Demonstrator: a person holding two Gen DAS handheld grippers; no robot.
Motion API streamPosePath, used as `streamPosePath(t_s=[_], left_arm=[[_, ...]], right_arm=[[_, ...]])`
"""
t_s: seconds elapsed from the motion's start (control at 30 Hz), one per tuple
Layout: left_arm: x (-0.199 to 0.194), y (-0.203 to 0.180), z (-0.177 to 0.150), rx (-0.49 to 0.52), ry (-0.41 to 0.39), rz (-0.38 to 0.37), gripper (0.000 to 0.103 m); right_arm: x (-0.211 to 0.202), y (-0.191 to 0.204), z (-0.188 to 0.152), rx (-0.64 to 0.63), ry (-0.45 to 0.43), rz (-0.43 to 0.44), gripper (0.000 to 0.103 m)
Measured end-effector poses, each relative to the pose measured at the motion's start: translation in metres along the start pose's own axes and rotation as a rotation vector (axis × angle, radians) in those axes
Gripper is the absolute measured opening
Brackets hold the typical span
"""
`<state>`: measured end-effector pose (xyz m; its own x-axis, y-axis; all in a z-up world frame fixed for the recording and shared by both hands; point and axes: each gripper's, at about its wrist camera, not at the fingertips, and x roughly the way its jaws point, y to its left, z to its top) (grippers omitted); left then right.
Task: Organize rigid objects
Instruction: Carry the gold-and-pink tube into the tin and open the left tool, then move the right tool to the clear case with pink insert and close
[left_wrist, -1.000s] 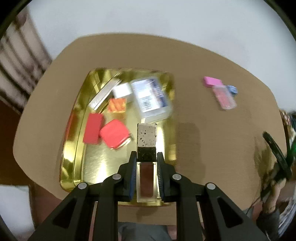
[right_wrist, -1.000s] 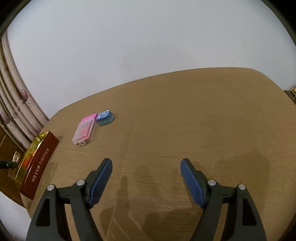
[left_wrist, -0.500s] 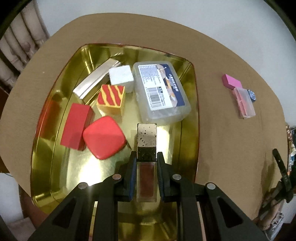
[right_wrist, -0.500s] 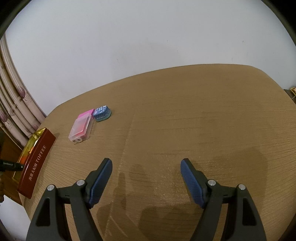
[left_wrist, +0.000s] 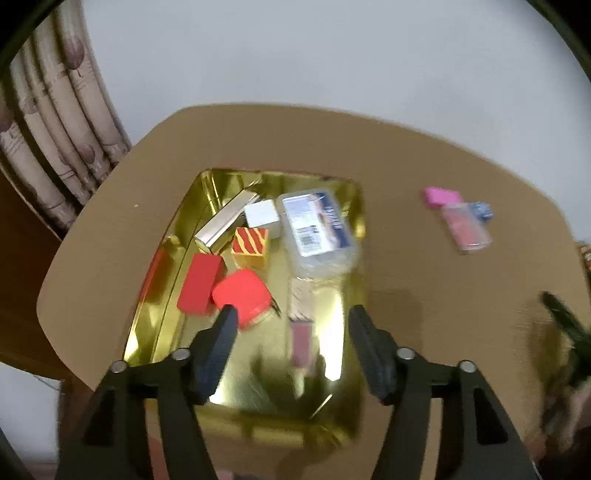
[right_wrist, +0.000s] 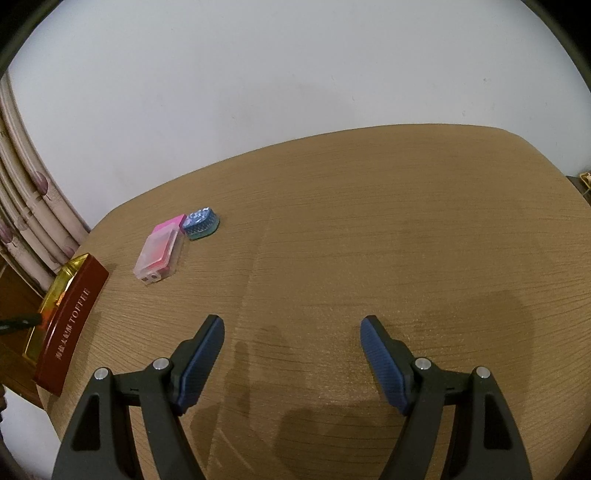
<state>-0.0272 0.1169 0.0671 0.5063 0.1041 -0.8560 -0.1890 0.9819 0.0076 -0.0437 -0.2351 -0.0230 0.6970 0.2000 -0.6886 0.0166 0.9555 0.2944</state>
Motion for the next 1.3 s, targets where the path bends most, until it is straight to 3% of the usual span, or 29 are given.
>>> streamPosePath(t_s=[0.07,0.13,0.3,0.4,0.47,0.53,0.7,0.83,1.1,1.3], left_arm=[[-0.026,-0.002,-0.022,0.009,-0.063,-0.023,0.067],[-0.044,-0.006,-0.045,0.034,-0.105,-0.029,0.078],[-0.073,-0.012,-0.11,0.072,-0.13,-0.027,0.078],[-0.072,-0.008,-0.137,0.06,-0.088,-0.063,0.078],[-0.068,-0.003,-0.15,0.056,-0.07,-0.062,0.078],[-0.066,0.002,-0.156,0.059,-0.06,-0.054,0.078],[-0.056,0.026,-0.158,-0.033,-0.018,-0.101,0.078],[-0.051,0.038,-0.159,-0.08,0.006,-0.14,0.078],[-0.044,0.03,-0.161,-0.028,0.023,-0.143,0.078],[-0.04,0.034,-0.161,-0.04,0.04,-0.133,0.078]], right_arm=[[0.003,0.002,0.001,-0.007,0.011,-0.007,0.079],[0.006,0.004,0.001,-0.015,0.017,-0.013,0.08],[0.011,0.018,0.005,-0.026,0.068,-0.051,0.081],[0.006,0.043,0.015,0.022,0.103,0.085,0.081],[0.006,0.077,0.025,-0.042,0.106,0.102,0.081],[0.013,0.108,0.034,-0.108,0.125,0.122,0.081],[0.054,0.168,0.051,-0.226,0.181,0.034,0.081],[0.08,0.178,0.062,-0.198,0.21,-0.007,0.081],[0.122,0.191,0.072,-0.224,0.287,-0.119,0.081],[0.141,0.185,0.069,-0.176,0.306,-0.083,0.077]])
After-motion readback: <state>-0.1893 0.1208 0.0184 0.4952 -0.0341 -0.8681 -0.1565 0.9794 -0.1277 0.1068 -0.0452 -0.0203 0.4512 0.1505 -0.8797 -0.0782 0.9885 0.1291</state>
